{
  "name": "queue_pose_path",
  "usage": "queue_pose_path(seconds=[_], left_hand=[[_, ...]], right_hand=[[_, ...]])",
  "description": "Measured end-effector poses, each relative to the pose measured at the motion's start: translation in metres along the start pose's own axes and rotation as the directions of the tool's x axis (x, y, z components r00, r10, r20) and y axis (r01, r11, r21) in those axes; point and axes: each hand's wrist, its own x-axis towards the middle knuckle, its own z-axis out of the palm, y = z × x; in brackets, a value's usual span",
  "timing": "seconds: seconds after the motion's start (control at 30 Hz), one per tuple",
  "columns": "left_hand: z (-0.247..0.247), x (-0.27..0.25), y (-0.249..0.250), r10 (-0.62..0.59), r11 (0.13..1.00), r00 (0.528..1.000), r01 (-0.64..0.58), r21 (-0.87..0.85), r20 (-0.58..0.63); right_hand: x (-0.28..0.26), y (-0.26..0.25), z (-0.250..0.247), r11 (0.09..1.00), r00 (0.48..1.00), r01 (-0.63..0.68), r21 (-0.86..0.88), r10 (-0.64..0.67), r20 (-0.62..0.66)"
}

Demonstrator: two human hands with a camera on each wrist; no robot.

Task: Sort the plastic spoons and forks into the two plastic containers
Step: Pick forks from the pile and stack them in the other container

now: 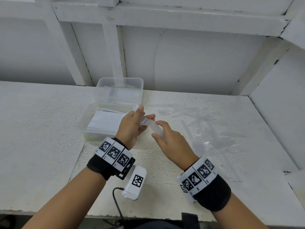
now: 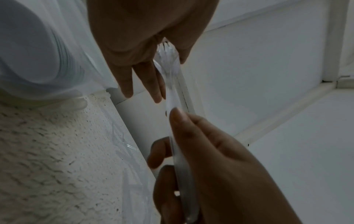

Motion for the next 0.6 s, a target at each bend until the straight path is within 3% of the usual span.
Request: queue_pose_path(seconds=[0.13, 0.3, 0.47, 0.6], left_hand=[[-0.005, 0.005, 0.006, -0.016, 0.999, 0.998, 0.014, -0.040, -0.055], [-0.002, 0.006, 0.011, -0.023, 0.999, 0.999, 0.021, -0.045, -0.041], [0.001, 0.000, 0.006, -0.050, 0.995, 0.996, 0.043, 0.088, 0.077], [0.002, 0.000, 0.005, -0.041, 0.996, 0.996, 0.034, 0.084, 0.074]], right_hand=[[-0.001, -0.003, -0.001, 0.994, 1.000, 0.024, -0.104, -0.023, 0.009], [0.011, -0.006, -0.003, 0.974, 0.997, 0.051, -0.221, -0.063, -0.047], [0.027, -0.011, -0.005, 0.979, 0.990, 0.047, -0.199, -0.073, -0.123], [0.033, -0.021, -0.001, 0.988, 0.990, 0.047, -0.146, -0.066, -0.126]])
